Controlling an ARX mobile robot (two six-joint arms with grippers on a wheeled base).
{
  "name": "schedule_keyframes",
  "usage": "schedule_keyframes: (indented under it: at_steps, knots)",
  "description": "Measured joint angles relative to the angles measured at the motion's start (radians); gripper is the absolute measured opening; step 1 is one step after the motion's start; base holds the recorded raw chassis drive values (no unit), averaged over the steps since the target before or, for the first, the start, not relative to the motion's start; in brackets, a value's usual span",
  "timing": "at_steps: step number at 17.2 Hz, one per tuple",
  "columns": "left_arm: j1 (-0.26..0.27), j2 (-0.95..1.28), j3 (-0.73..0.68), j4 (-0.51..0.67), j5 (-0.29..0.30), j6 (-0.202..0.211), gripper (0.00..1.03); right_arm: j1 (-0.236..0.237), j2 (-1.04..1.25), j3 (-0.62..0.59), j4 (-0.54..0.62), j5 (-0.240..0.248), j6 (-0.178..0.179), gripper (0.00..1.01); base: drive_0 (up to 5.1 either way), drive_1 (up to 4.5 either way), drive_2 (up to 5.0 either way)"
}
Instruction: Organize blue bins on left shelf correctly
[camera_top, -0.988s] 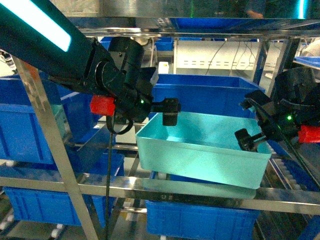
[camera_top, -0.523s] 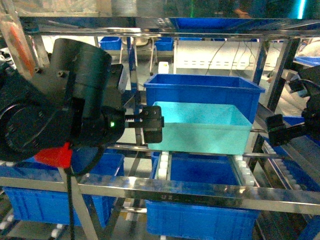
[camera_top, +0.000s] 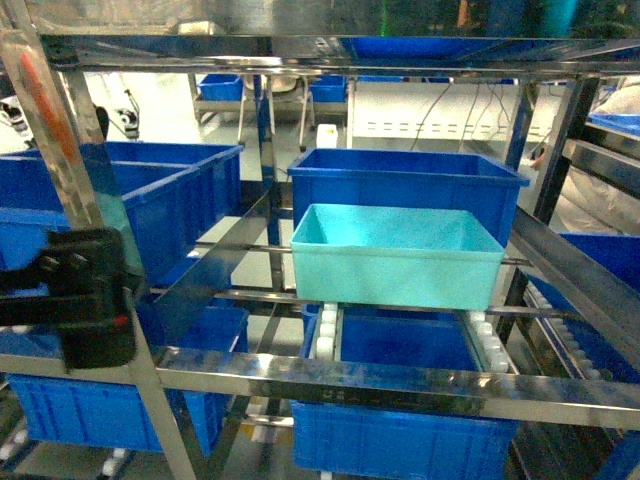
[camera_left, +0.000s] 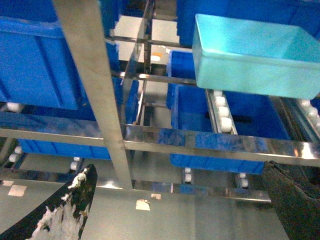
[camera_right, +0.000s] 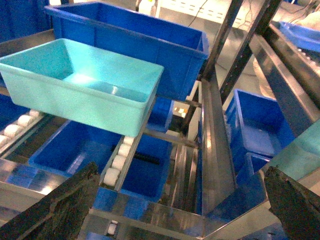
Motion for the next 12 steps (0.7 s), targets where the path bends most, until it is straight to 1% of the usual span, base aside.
schedule_keyframes:
  at_steps: [2, 4, 6, 8, 9, 10, 11, 12]
  knots:
    - [0.007, -0.110, -0.009, -0.071, -0.038, -0.024, 0.98, 0.001, -0.061, -0.008, -0.010, 0.003, 0.008, 0.98, 0.0, 0.00, 0.0]
    - [0.011, -0.182, -0.014, -0.109, -0.069, -0.042, 0.98, 0.002, -0.097, -0.006, -0.016, 0.008, 0.015, 0.98, 0.0, 0.00, 0.0]
    - [0.011, -0.272, -0.014, -0.167, -0.104, -0.065, 0.98, 0.005, -0.132, -0.002, -0.035, 0.024, 0.030, 0.98, 0.0, 0.00, 0.0]
    - [0.012, -0.361, -0.014, -0.217, -0.135, -0.067, 0.98, 0.011, -0.167, 0.000, -0.063, 0.035, 0.042, 0.98, 0.0, 0.00, 0.0]
    - [0.025, -0.484, -0.005, -0.289, -0.161, -0.068, 0.98, 0.017, -0.252, -0.002, -0.131, 0.056, 0.065, 0.98, 0.0, 0.00, 0.0]
    - [0.048, -0.552, 0.005, -0.332, -0.177, -0.068, 0.98, 0.023, -0.335, -0.008, -0.175, 0.072, 0.079, 0.98, 0.0, 0.00, 0.0]
    - [0.081, -0.608, 0.016, -0.368, -0.181, -0.080, 0.98, 0.028, -0.419, -0.014, -0.225, 0.096, 0.092, 0.98, 0.0, 0.00, 0.0]
    - [0.107, -0.649, 0.026, -0.389, -0.188, -0.088, 0.98, 0.028, -0.485, -0.020, -0.251, 0.113, 0.101, 0.98, 0.0, 0.00, 0.0]
